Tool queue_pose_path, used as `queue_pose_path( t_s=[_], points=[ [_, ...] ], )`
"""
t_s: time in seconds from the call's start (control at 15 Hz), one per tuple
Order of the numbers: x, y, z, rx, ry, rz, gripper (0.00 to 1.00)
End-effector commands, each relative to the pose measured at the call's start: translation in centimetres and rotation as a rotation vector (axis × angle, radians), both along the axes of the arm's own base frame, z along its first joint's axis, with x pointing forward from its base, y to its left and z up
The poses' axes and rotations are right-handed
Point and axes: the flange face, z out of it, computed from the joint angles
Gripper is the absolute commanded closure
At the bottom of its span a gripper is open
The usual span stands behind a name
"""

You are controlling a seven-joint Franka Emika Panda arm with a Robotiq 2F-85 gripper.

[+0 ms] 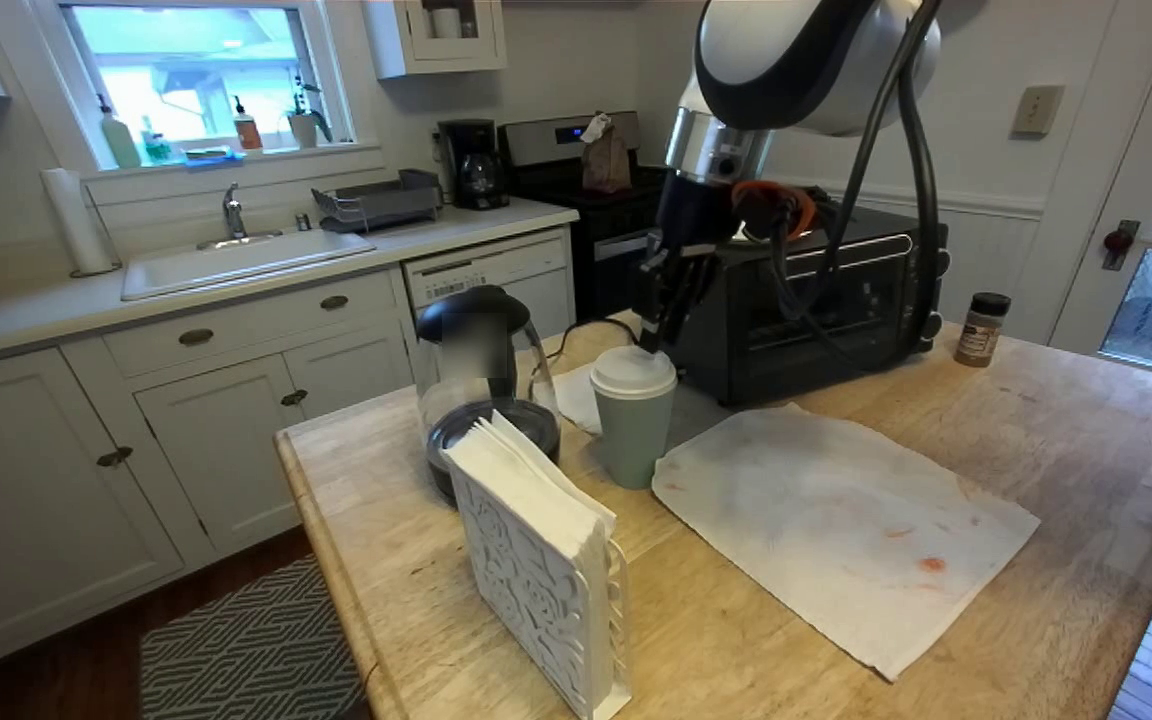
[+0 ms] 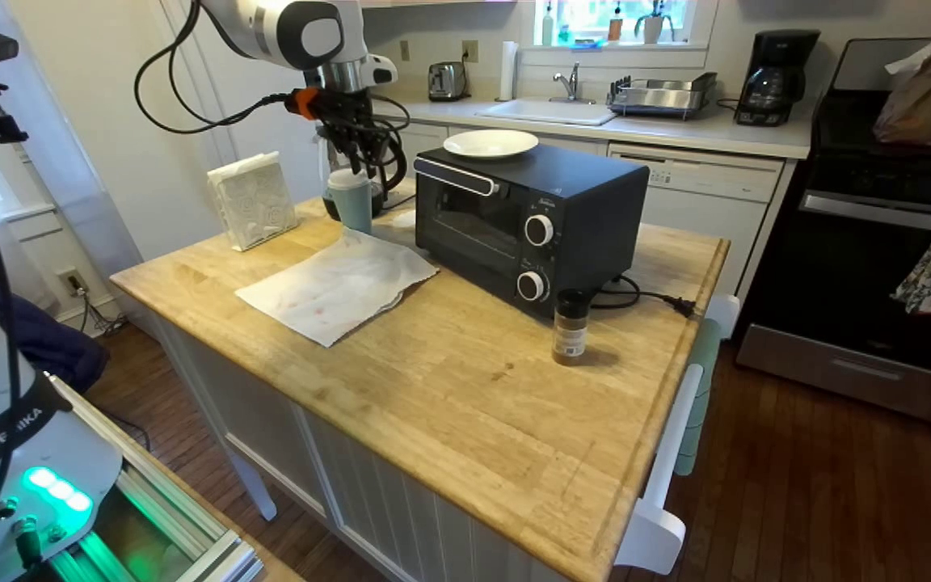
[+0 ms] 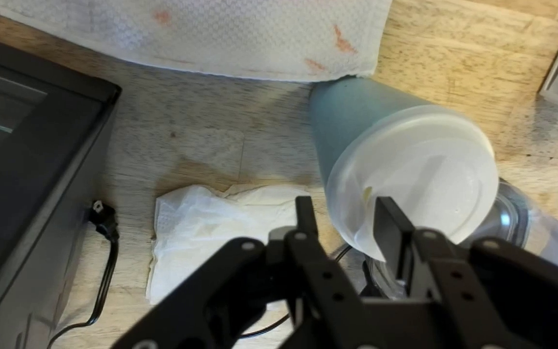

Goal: Remove the white coffee cup from the grey cup.

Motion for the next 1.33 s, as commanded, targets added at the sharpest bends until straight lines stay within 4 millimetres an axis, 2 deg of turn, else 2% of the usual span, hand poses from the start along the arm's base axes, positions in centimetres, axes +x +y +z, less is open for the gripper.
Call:
queue_pose_path(
  t_s=[0.0, 0.07, 0.13, 0.2, 0.27, 0.53, 1.27],
  points=[
    [1.1, 0.6, -0.7, -0.017, -0.005, -0.01, 0.76],
    [1.2, 0.7, -0.9, -0.017, -0.003, -0.01, 0.81],
    [1.2, 0.8, -1.1, -0.019, -0.001, -0.008, 0.93],
    [1.2, 0.9, -1.2, -0.02, 0.0, -0.006, 0.99],
    [1.4, 1.0, -1.0, -0.021, -0.003, -0.004, 1.0],
    [1.1, 1.5, -0.3, -0.029, -0.015, 0.008, 1.0],
    [-0.6, 2.2, 5.1, -0.017, -0.094, 0.031, 1.0]
  ],
)
